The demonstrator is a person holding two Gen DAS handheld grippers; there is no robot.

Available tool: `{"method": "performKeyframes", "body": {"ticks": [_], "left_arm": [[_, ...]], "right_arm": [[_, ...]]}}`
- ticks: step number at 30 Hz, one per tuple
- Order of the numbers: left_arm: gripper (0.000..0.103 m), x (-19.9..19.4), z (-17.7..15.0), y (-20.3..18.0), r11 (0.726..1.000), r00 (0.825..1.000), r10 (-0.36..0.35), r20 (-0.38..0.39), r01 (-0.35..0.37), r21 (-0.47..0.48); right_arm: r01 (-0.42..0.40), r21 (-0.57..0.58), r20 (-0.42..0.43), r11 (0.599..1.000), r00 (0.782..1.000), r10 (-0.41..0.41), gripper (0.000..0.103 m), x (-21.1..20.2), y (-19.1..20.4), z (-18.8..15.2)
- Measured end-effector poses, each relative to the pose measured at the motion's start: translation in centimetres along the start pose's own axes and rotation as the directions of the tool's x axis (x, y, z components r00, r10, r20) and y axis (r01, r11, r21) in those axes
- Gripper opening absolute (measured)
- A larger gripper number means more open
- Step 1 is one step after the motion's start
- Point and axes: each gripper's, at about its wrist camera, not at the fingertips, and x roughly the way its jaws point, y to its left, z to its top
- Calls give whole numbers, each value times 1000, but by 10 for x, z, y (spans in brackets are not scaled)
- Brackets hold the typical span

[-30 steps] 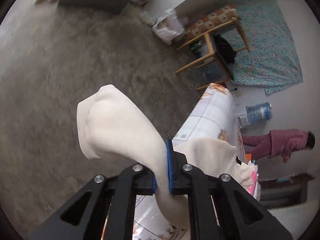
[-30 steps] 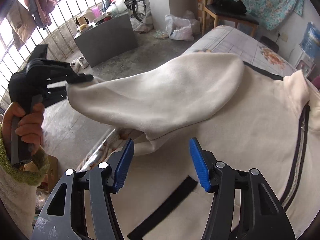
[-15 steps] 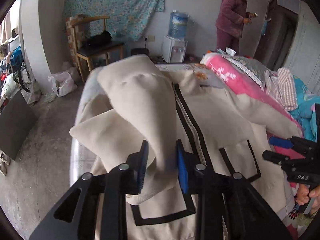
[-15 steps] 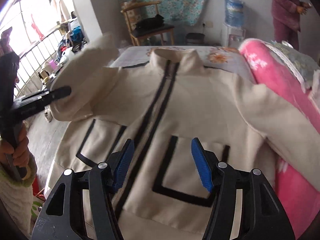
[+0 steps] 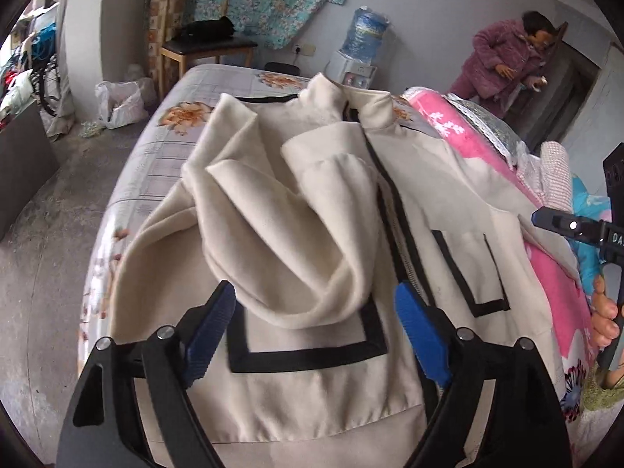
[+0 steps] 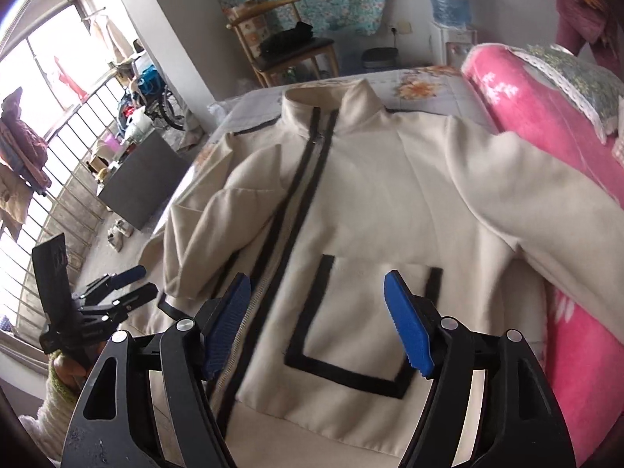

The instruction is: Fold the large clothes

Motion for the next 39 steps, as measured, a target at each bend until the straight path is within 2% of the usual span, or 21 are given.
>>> {"method": "performKeyframes", "body": {"ticks": [3, 5, 7, 12, 15, 17, 18, 19, 20, 21, 22, 27, 31, 34, 36, 38, 39], "left_arm": [[82, -2, 3, 26, 993, 995, 93, 23, -91, -75], [82, 2, 6, 39, 978, 984, 180, 11, -178, -105], [76, 8, 7, 51, 966, 975, 223, -3, -221, -138], [47, 24, 7, 78, 933, 957, 286, -53, -291, -211], [38, 29, 7, 86, 923, 949, 306, -68, -314, -225], [33, 30, 7, 91, 915, 946, 316, -75, -325, -238], [31, 31, 7, 93, 913, 945, 316, -77, -326, -246], [29, 31, 7, 94, 911, 945, 316, -79, -326, -252], [27, 30, 7, 96, 910, 946, 314, -80, -323, -259], [25, 29, 6, 98, 910, 947, 310, -80, -320, -264], [25, 28, 6, 99, 911, 949, 305, -79, -315, -264], [24, 29, 5, 99, 914, 948, 307, -81, -318, -252], [24, 28, 6, 100, 913, 949, 303, -85, -315, -261], [24, 28, 6, 100, 912, 950, 302, -84, -314, -263], [24, 29, 6, 100, 913, 948, 306, -85, -318, -256], [24, 29, 7, 100, 913, 947, 308, -87, -320, -253], [24, 29, 7, 100, 913, 947, 308, -89, -321, -251]], "right_arm": [[-67, -34, -23, 997, 998, 66, 68, 27, 31, 30], [-96, -59, -47, 994, 995, 93, 68, 51, 52, 50], [-108, -78, -81, 991, 992, 102, 68, 77, 71, 69], [-22, -178, -184, 984, 983, -11, 68, 148, 116, 108], [46, -265, -256, 963, 960, -116, 68, 190, 136, 112], [121, -341, -277, 932, 935, -223, 66, 215, 143, 108], [158, -374, -280, 914, 920, -274, 61, 223, 143, 105], [185, -395, -281, 900, 908, -310, 44, 228, 140, 102], [191, -394, -287, 899, 904, -318, 31, 228, 136, 99], [182, -370, -285, 911, 911, -298, 23, 222, 131, 99], [178, -348, -273, 921, 920, -281, 9, 212, 127, 100], [159, -259, -102, 953, 976, -191, 8, 123, 102, 95], [116, -182, 26, 976, 993, -113, 8, 42, 73, 64], [107, -123, 44, 987, 994, -103, 14, 3, 46, 26], [113, -73, 1, 991, 994, -113, 25, -4, 26, 2], [139, -13, -44, 990, 989, -139, 43, -7, 7, -23], [151, 22, -58, 988, 987, -150, 45, -10, -6, -33]]}}
